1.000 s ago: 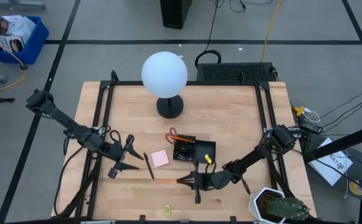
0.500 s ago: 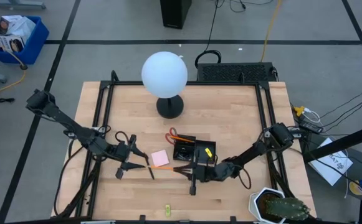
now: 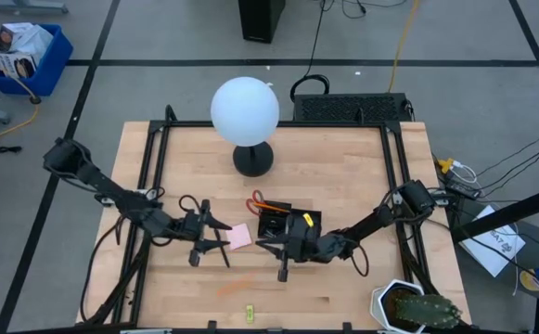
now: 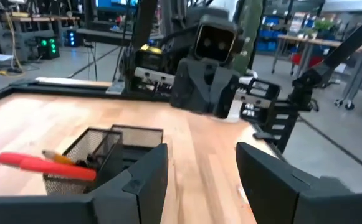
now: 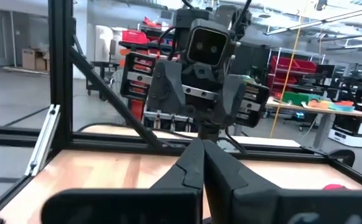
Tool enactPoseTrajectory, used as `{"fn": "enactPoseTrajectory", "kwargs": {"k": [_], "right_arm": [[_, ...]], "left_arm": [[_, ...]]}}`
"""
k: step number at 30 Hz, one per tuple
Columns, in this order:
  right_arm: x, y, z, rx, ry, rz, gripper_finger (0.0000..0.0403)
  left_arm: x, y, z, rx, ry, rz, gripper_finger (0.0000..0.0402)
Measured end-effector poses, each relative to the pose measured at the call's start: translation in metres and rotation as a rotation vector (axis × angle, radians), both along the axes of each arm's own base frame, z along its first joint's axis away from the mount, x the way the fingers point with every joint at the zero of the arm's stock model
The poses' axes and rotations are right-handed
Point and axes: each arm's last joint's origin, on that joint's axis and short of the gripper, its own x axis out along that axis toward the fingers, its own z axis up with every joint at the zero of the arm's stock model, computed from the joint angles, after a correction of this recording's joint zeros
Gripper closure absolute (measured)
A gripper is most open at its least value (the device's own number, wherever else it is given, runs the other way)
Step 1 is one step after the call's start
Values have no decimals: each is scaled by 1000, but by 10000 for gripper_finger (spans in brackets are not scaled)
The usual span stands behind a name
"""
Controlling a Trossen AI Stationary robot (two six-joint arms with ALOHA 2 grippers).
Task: Pick and place office supplies into organizer
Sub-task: Put the yellow pencil into the desk organizer
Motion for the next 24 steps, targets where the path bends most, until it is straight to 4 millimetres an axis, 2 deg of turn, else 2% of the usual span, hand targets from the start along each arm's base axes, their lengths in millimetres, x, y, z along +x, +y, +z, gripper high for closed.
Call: {"fn": "enactPoseTrajectory", "kwargs": {"k": [3,7,12,17,21,24], "right_arm": [[0,2,-3,-8,27,30,399],[-1,9,-11,-54,100,177,401],[-1,10,-20,31,197,225,398],[-4,16,-28,54,276,243,349],[-8,25,-29,124,305,379,292],[-13,38,-40,158,351,412,254]], "left_arm": [[1,1,-3,8,25,7,206],[1,1,-3,3,27,7,206],[1,0,-3,-4,31,-46,206],[0,-1,-5,-12,50,-90,206],[0,-2,-7,-41,74,-96,206],[0,-2,-8,-48,96,-96,206]]}}
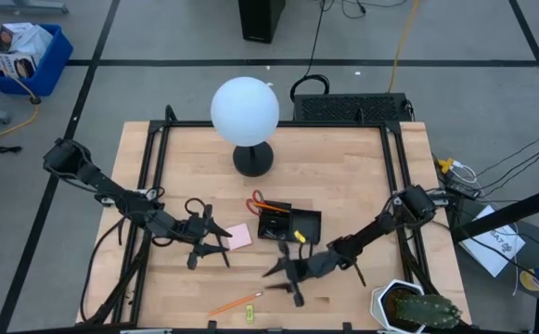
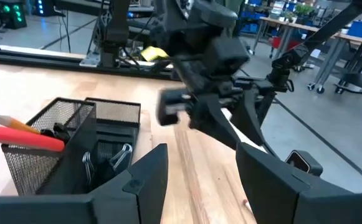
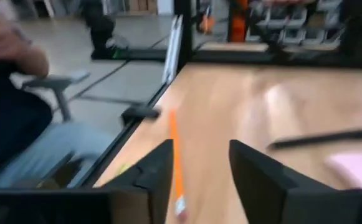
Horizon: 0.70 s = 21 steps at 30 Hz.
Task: Pick and place office supplies into organizer
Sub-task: Put the yellow pencil into the desk organizer
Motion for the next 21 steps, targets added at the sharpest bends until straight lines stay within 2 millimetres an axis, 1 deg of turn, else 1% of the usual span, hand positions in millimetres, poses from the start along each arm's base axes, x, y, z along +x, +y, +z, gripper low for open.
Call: {"fn": "enactPoseTrajectory", "kwargs": {"k": [4,9,12,15,18,21], "right_arm": [[2,14,-26,-27,52,3,225],[21,26,-56,-14,92,11,218],[31,34,-64,1,98,62,221],[37,38,-68,-8,108,66,228],[39,38,-72,-50,194,23,236],[39,38,-74,-83,230,-10,244]], "left_arm": [[0,0,-1,4,7,7,206],[0,0,-1,3,7,10,206],[0,0,-1,3,7,11,206],[0,1,-1,0,12,13,206],[0,1,-1,-4,15,12,206],[0,0,-1,-19,20,-3,206]]}}
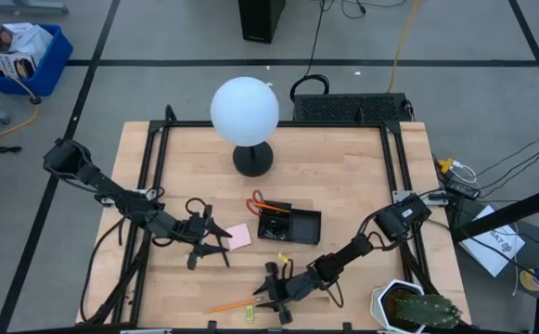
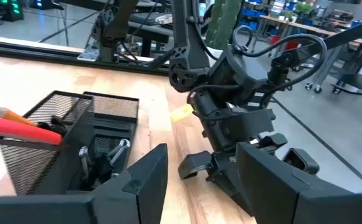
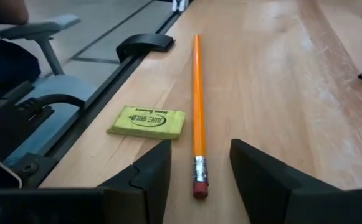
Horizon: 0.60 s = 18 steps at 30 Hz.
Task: Pick and place office supplies into organizer
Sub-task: Put the yellow pencil into the desk organizer
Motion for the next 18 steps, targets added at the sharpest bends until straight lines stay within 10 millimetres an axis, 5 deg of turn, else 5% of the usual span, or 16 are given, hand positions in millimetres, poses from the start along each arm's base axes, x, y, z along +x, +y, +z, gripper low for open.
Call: {"fn": "enactPoseTrajectory", "kwargs": {"k": [6,13,18], "right_arm": [[-2,-7,-8,-26,99,-30,277],[0,-19,-30,50,219,15,386],[2,-23,-28,58,214,8,383]], "left_arm": [[0,-1,0,-4,2,-18,206],[0,-1,0,-15,4,-25,206],[0,-1,0,-15,5,-26,206]]}}
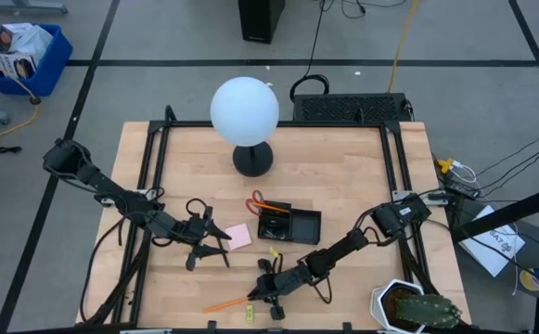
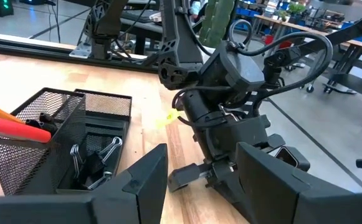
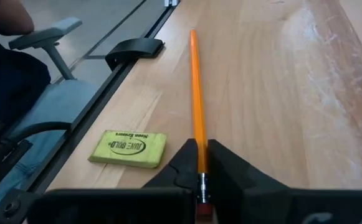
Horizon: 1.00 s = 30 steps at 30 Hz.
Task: Pick and place office supplies into organizer
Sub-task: Put the yellow pencil into the desk organizer
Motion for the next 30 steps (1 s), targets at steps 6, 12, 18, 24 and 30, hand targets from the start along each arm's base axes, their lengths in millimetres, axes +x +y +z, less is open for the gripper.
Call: {"fn": "enactPoseTrajectory", "kwargs": {"k": [6,12,18,24,30], "right_arm": [[3,-1,11,-21,-47,-42,395],[5,1,33,-87,-134,-93,401],[-1,-3,43,-221,-93,-178,401],[-8,-9,34,-241,-14,-237,395],[-21,-15,23,-130,-59,-285,350]], "left_arm": [[0,0,0,0,1,-3,206],[0,0,0,-1,3,-2,206],[0,0,0,-2,2,-2,206],[0,0,0,-2,1,-2,206],[0,0,0,-2,0,-2,206]]}}
